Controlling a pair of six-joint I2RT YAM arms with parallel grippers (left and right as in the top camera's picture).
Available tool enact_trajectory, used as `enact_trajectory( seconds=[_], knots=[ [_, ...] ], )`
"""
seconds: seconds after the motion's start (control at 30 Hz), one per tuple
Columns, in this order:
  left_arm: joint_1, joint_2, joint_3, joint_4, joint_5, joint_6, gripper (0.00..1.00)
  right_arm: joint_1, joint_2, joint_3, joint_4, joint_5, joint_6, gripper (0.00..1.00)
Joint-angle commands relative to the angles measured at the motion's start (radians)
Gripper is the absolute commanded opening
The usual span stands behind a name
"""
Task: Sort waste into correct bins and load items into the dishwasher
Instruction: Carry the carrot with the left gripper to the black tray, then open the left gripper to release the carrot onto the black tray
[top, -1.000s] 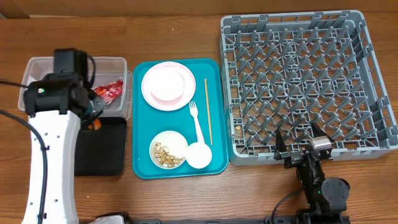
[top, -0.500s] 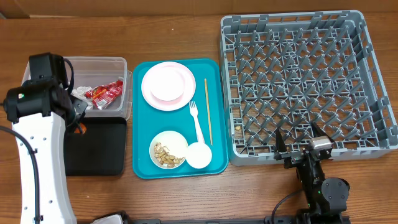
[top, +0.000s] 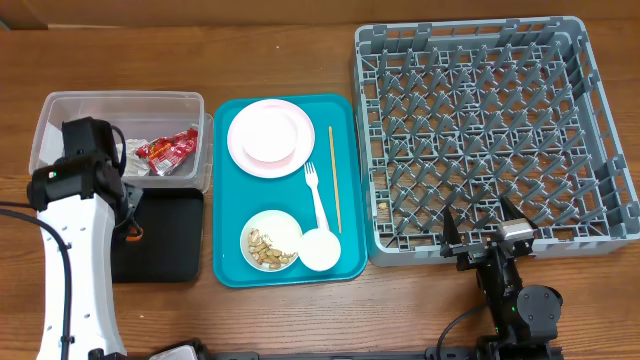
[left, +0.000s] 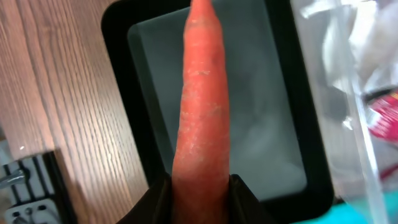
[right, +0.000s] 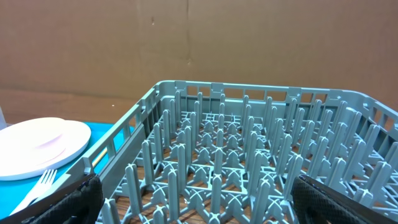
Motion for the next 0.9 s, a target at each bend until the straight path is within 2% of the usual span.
enact_trajectory(
  seconds=[0.0, 0.13, 0.47, 0.7, 0.87],
  knots=[
    [0.041, -0.022, -0.061, 0.042, -0.02, -0.035, 0.05, 0.005, -0.008, -0.011, 0.003, 0.001, -0.007, 1.0],
    [0.072, -0.022, -0.132, 0.1, -0.014, -0.034, 0.04, 0.005, -0.008, -0.011, 0.003, 0.001, -0.007, 1.0],
    [0.078, -0.022, -0.374, 0.405, 0.006, -0.035, 0.05, 0.005, -0.008, -0.011, 0.003, 0.001, -0.007, 1.0],
    [0.117, -0.022, -0.468, 0.489, 0.002, -0.035, 0.05, 0.005, -0.008, -0.011, 0.003, 0.001, -0.007, 1.0],
    [0.167, -0.022, -0.507, 0.56, 0.002, -0.031, 0.2, 0.005, -0.008, -0.011, 0.003, 0.001, -0.007, 1.0]
  ],
)
